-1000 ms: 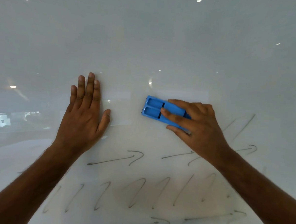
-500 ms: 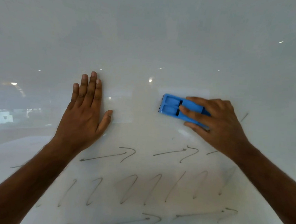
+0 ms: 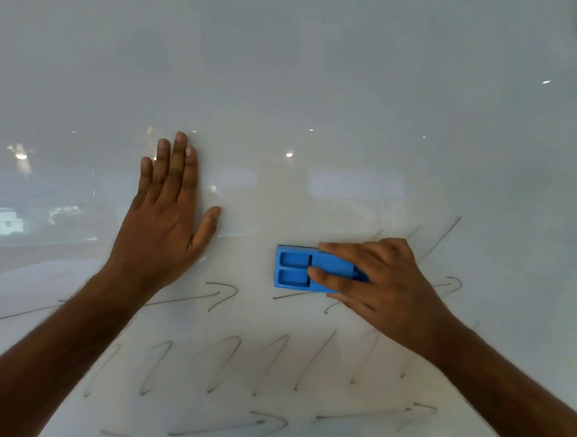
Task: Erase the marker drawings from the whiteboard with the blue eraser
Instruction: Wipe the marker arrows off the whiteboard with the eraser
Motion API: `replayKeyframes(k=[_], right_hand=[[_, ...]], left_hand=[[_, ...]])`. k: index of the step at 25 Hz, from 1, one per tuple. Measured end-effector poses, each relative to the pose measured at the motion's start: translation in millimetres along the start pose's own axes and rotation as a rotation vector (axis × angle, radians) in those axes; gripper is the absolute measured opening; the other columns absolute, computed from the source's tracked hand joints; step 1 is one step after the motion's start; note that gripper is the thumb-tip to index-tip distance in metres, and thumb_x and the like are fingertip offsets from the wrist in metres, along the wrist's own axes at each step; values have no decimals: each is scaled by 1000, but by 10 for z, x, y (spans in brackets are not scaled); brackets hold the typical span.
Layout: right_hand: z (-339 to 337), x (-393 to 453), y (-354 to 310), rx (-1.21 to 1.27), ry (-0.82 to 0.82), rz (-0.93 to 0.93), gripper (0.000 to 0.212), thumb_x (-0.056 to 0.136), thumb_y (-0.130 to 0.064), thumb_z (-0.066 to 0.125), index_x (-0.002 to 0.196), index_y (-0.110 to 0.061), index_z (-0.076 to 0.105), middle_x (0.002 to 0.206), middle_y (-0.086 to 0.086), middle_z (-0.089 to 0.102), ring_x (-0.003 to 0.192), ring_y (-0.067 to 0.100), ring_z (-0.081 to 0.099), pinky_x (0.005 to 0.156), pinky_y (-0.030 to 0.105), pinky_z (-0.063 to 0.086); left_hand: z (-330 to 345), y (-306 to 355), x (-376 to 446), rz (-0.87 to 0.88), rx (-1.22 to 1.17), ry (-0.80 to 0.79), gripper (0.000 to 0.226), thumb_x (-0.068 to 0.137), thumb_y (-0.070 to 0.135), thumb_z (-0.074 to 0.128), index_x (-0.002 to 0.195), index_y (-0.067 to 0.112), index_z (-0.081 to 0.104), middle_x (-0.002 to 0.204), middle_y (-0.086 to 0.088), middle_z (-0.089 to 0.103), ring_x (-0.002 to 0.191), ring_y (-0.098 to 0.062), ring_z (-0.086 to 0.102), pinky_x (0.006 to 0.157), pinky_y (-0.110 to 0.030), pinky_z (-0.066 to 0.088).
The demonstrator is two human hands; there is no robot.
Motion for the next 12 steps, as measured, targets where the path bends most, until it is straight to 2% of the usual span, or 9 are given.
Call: replayKeyframes(k=[3,5,8,10,12], right_hand=[[-90,-78,295,-62,-8,33,46,104,-42,58,149,-38,51,152,-1,55,119,24,59,97,46,40],[-237,-26,615,-62,61,160,44,105,-47,54,148,-38,53,151,-2,56,116,25,59,95,46,38],[-343,150,873,-12,146,322,45,101,-46,60,145,-38,58,150,-3,57,115,26,60,94,49,41],[-294,240,767,28,180,330,45,99,-44,64,143,-37,61,150,-3,58,115,26,62,93,51,43],[-198,196,510,27,159,247,44,99,-42,67,142,-38,62,151,-4,58,116,25,64,95,50,43]], left_hand=[[8,26,-23,-10,-6,-4,84,112,52,29,172,-2,4,182,-19,-2,170,-33,-5,138,-53,3],[11,44,-38,-32,-8,-15,85,111,53,28,172,-1,3,182,-19,-4,170,-33,-6,138,-54,4],[43,142,-34,-84,-22,-47,88,110,55,29,172,0,-2,182,-18,-9,169,-32,-10,138,-53,4],[83,281,-7,-75,-21,-59,89,110,56,30,172,1,-3,182,-17,-11,169,-31,-12,138,-51,3],[109,403,28,-65,-26,-52,90,110,58,30,172,1,-4,182,-16,-12,169,-30,-13,138,-48,0]])
Point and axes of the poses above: each hand's wrist, its own x-axis towards the middle knuckle, its own z-axis out of the palm, y = z × x, the point moved 9 cm from there along x, towards the middle knuckle
